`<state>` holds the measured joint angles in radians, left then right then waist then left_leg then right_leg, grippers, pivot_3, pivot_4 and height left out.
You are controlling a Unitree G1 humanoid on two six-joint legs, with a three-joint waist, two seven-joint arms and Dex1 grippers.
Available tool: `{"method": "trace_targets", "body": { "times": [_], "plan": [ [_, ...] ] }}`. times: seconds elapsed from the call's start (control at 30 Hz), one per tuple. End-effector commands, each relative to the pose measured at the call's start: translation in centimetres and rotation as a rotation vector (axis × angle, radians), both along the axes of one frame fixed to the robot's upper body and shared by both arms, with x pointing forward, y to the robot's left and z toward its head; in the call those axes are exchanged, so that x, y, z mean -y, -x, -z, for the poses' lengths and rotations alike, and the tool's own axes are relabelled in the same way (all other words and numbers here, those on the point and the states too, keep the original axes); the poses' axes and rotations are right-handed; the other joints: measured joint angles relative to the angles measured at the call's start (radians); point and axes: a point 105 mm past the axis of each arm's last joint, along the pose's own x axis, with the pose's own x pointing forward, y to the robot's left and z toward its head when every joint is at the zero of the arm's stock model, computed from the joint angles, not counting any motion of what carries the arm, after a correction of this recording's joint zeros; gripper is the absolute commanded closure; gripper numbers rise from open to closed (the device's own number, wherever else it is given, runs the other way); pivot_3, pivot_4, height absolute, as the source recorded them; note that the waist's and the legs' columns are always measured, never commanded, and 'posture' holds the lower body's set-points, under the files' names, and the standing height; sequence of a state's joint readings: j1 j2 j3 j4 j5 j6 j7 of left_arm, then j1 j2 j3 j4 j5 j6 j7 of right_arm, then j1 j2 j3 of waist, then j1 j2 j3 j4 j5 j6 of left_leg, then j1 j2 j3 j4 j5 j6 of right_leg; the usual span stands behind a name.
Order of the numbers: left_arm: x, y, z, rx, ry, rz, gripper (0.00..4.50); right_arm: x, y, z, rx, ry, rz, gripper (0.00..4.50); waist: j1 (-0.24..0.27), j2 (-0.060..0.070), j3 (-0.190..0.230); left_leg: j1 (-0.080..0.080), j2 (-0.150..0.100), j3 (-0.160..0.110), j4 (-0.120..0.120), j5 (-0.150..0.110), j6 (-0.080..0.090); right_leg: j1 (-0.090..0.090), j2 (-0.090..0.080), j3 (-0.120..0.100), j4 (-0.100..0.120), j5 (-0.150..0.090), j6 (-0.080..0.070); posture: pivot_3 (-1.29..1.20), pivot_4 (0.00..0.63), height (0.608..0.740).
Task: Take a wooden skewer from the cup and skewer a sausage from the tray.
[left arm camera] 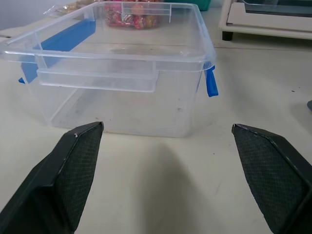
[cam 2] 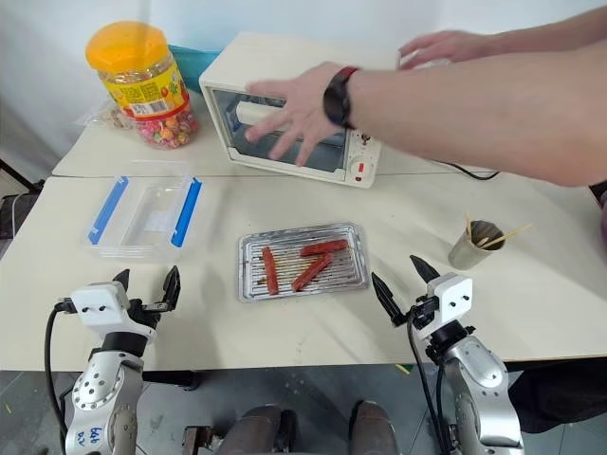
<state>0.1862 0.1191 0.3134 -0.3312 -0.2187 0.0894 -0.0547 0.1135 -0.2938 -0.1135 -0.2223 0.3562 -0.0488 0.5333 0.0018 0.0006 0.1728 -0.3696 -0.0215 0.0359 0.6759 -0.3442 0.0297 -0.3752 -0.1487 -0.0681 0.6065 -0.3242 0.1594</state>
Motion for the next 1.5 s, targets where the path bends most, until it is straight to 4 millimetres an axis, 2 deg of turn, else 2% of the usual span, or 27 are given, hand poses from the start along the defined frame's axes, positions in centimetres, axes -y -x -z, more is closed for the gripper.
{"method": "trace_targets", "body": {
  "times": [0.03, 0.43, 0.5, 0.57, 0.63, 0.73, 0.83, 0.97, 1.03, 1.2, 1.23, 1.3, 1.4, 1.5],
  "plan": [
    [-0.2, 0.0, -0.5, 0.027, 0.011, -0.012, 0.01, -0.5, 0.1, -0.8, 0.040, -0.023, -0.023, 0.00, 0.000, 0.000, 0.000, 0.000, 0.000, 0.000, 0.000, 0.000, 0.000, 0.000, 0.000, 0.000, 0.000, 0.000, 0.000, 0.00, 0.150, 0.740],
    [1.0, -0.1, -0.3, 0.031, 0.031, 0.033, 0.01, 0.4, -0.1, -1.4, 0.054, -0.004, -0.016, 0.00, 0.000, 0.000, 0.000, -0.001, 0.000, 0.001, 0.005, -0.003, 0.002, 0.000, 0.000, 0.000, 0.002, 0.000, 0.000, 0.00, 0.150, 0.740],
    [2.1, 0.2, -0.5, 0.022, 0.004, 0.089, 0.01, 0.5, -0.3, -2.0, 0.067, 0.002, -0.054, 0.00, -0.001, 0.000, 0.000, -0.001, 0.000, 0.001, 0.007, -0.005, 0.004, 0.000, -0.001, 0.000, 0.002, 0.000, 0.000, 0.00, 0.150, 0.740],
    [2.3, 0.7, -0.6, 0.011, -0.029, 0.132, 0.01, 0.0, -0.2, -2.5, 0.076, 0.017, -0.127, 0.00, -0.003, 0.000, 0.000, -0.001, 0.000, 0.002, 0.007, -0.007, 0.005, 0.000, -0.001, 0.000, 0.002, 0.000, 0.000, 0.00, 0.150, 0.740],
    [2.9, 0.9, -0.6, 0.002, -0.059, 0.152, 0.01, 0.4, -0.1, -2.7, 0.073, 0.043, -0.183, 0.00, -0.003, 0.000, 0.000, 0.000, 0.000, 0.002, 0.007, -0.007, 0.005, 0.000, -0.001, 0.000, 0.002, 0.000, 0.000, 0.00, 0.150, 0.740],
    [2.3, 1.7, -1.1, -0.013, -0.136, 0.237, 0.01, 0.0, 0.6, -2.5, 0.058, 0.148, -0.316, 0.00, -0.001, 0.000, 0.000, -0.001, 0.000, 0.002, 0.007, -0.007, 0.005, 0.001, -0.001, -0.001, 0.001, 0.000, 0.000, 0.00, 0.150, 0.740],
    [2.5, 2.9, -1.6, -0.041, -0.148, 0.381, 0.01, 0.8, 0.7, -2.3, 0.043, 0.199, -0.362, 0.00, -0.003, 0.000, 0.000, -0.001, 0.001, 0.002, 0.007, -0.008, 0.005, 0.001, -0.001, -0.001, 0.000, 0.000, 0.000, 0.00, 0.150, 0.740],
    [2.8, 4.1, -1.3, -0.087, -0.151, 0.513, 0.01, 0.7, 0.9, -2.1, 0.042, 0.221, -0.407, 0.00, -0.002, 0.000, 0.000, 0.000, 0.001, 0.002, 0.007, -0.008, 0.005, 0.002, -0.001, -0.001, -0.002, 0.000, 0.000, 0.00, 0.150, 0.740],
    [3.2, 5.1, -0.8, -0.139, -0.172, 0.634, 0.01, 0.2, 1.5, -1.7, 0.035, 0.235, -0.454, 0.00, -0.003, 0.000, 0.000, 0.000, 0.001, 0.002, 0.007, -0.008, 0.005, 0.002, -0.001, -0.001, -0.002, 0.000, 0.000, 0.00, 0.150, 0.740],
    [1.4, 6.3, 0.4, -0.246, -0.323, 0.784, 0.01, -0.2, 2.0, -0.7, 0.021, 0.240, -0.475, 0.00, -0.002, 0.000, 0.000, 0.000, 0.001, 0.002, 0.007, -0.008, 0.005, 0.003, -0.001, -0.002, -0.003, 0.000, -0.001, 0.00, 0.150, 0.740],
    [1.1, 6.5, 0.4, -0.244, -0.294, 0.799, 0.01, -0.5, 2.0, -0.7, 0.027, 0.240, -0.474, 0.00, -0.003, 0.000, 0.000, 0.000, 0.001, 0.002, 0.007, -0.008, 0.005, 0.003, -0.001, -0.002, -0.003, 0.000, -0.001, 0.00, 0.150, 0.740],
    [0.8, 6.2, -0.5, -0.171, -0.256, 0.795, 0.01, -0.6, 2.0, -0.9, 0.040, 0.245, -0.480, 0.00, -0.003, 0.000, 0.000, 0.000, 0.001, 0.002, 0.007, -0.008, 0.005, 0.003, -0.001, -0.002, -0.003, 0.000, -0.001, 0.00, 0.150, 0.740],
    [0.0, 5.7, 0.2, -0.256, -0.327, 0.783, 0.01, -1.0, 1.5, -1.2, 0.055, 0.245, -0.499, 0.00, -0.004, 0.000, 0.000, 0.000, 0.001, 0.002, 0.007, -0.009, 0.005, 0.002, -0.001, -0.002, -0.002, 0.000, -0.001, 0.00, 0.150, 0.740],
    [0.2, 5.1, 0.2, -0.278, -0.356, 0.780, 0.01, -1.4, 1.0, -0.9, 0.048, 0.242, -0.538, 0.00, -0.004, 0.000, 0.000, 0.000, 0.001, 0.002, 0.007, -0.009, 0.005, 0.002, -0.001, -0.003, -0.001, 0.000, -0.001, 0.00, 0.150, 0.740]
  ]
}}
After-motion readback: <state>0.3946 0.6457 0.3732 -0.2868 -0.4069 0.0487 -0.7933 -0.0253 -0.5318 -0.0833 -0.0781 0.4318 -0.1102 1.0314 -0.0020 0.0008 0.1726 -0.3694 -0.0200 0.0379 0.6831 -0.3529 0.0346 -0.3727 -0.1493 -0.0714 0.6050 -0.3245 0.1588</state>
